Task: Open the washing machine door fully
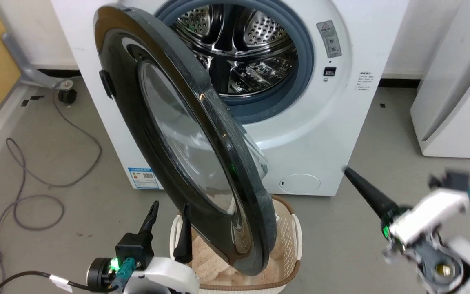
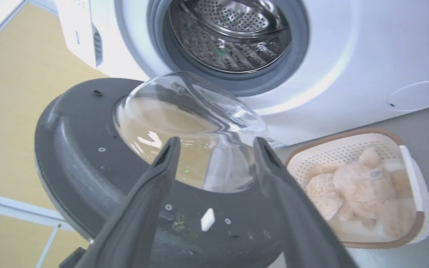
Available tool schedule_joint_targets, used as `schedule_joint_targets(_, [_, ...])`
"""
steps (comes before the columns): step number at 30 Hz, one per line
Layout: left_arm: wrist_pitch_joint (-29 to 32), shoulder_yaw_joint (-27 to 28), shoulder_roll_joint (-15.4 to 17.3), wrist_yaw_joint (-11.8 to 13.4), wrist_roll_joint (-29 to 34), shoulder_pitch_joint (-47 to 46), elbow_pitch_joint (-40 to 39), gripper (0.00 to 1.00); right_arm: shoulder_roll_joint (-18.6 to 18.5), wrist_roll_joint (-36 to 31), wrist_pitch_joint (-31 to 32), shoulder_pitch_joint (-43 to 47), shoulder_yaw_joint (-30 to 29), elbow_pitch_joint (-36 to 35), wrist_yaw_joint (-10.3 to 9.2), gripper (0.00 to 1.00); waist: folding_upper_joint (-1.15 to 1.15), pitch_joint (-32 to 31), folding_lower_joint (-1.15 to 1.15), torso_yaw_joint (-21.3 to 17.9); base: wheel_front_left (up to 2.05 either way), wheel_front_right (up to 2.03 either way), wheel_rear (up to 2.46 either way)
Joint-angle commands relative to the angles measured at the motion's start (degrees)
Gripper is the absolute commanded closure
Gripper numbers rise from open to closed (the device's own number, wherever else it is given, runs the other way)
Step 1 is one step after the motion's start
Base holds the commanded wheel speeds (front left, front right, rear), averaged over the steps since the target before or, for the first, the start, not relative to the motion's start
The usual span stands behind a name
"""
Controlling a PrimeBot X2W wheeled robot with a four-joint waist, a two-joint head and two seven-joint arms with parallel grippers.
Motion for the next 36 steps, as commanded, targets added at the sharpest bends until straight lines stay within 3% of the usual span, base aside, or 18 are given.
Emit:
schedule_joint_targets(1, [-0.30, 0.23, 0.28, -0.27, 0.16, 0.79, 0.20, 0.00, -0.15, -0.96, -3.06, 2.53, 0.12, 1.39, 0.06, 0.00, 0.00, -0.44, 0.00, -0.29, 0.00, 0.00, 0.00])
schedule_joint_targets(3, [-0.30, 0.48, 0.47, -0.33, 0.16, 0.98, 0.36, 0.00, 0.19, -1.98, -8.54, 5.35, 0.22, 4.09, 0.06, 0.00, 0.00, -0.69, 0.00, -0.49, 0.00, 0.00, 0.00])
schedule_joint_targets(6, [-0.30, 0.92, 0.77, -0.27, 0.20, 1.31, 0.42, 0.00, 1.22, -4.24, -11.55, 9.13, -1.70, 8.87, 0.06, 0.00, 0.00, -1.14, 0.00, -0.96, 0.00, 0.00, 0.00])
schedule_joint_targets(9, [-0.30, 1.30, 0.95, -0.02, 0.32, 1.72, 0.27, 0.00, 4.49, -11.71, -11.76, 12.01, -12.26, 15.41, 0.06, 0.00, 0.00, -1.42, 0.00, -1.60, 0.00, 0.00, 0.00])
schedule_joint_targets(14, [-0.30, 1.83, 1.30, 0.00, 0.35, 2.13, 0.11, 0.00, 11.96, -35.75, -11.79, 17.73, -33.93, 18.48, 0.06, 0.00, 0.00, -1.63, 0.00, -2.28, 0.00, 0.00, 0.00])
schedule_joint_targets(19, [-0.30, 2.38, 1.62, 0.10, 0.44, 2.16, -0.12, 0.00, 20.47, -65.36, -11.80, 23.75, -49.64, 8.39, 0.06, 0.00, 0.00, -1.52, 0.00, -2.56, 0.00, 0.00, 0.00])
schedule_joint_targets(22, [-0.30, 2.85, 1.82, 0.21, 0.42, 2.06, -0.26, 0.00, 25.64, -80.33, -11.80, 26.81, -52.04, 0.04, 0.06, 0.00, 0.00, -1.29, 0.00, -2.70, 0.00, 0.00, 0.00])
schedule_joint_targets(26, [-0.30, 3.48, 2.12, 0.35, 0.38, 2.10, -0.35, 0.00, 29.00, -92.76, -10.80, 30.00, -51.05, -7.50, 0.06, 0.00, 0.00, -1.21, 0.00, -2.81, 0.00, 0.00, 0.00])
schedule_joint_targets(31, [-0.30, 3.64, 2.22, 0.58, 0.58, 2.16, -0.46, 0.00, 30.42, -99.65, -6.57, 33.96, -48.88, -13.13, 0.06, 0.00, 0.00, -1.13, 0.00, -2.76, 0.00, 0.00, 0.00])
schedule_joint_targets(36, [-0.30, 3.54, 2.41, 0.48, 0.68, 2.26, -0.26, 0.00, 30.79, -99.49, -4.17, 37.39, -48.72, -13.56, 0.06, 0.00, 0.00, -0.99, 0.00, -2.77, 0.00, 0.00, 0.00])
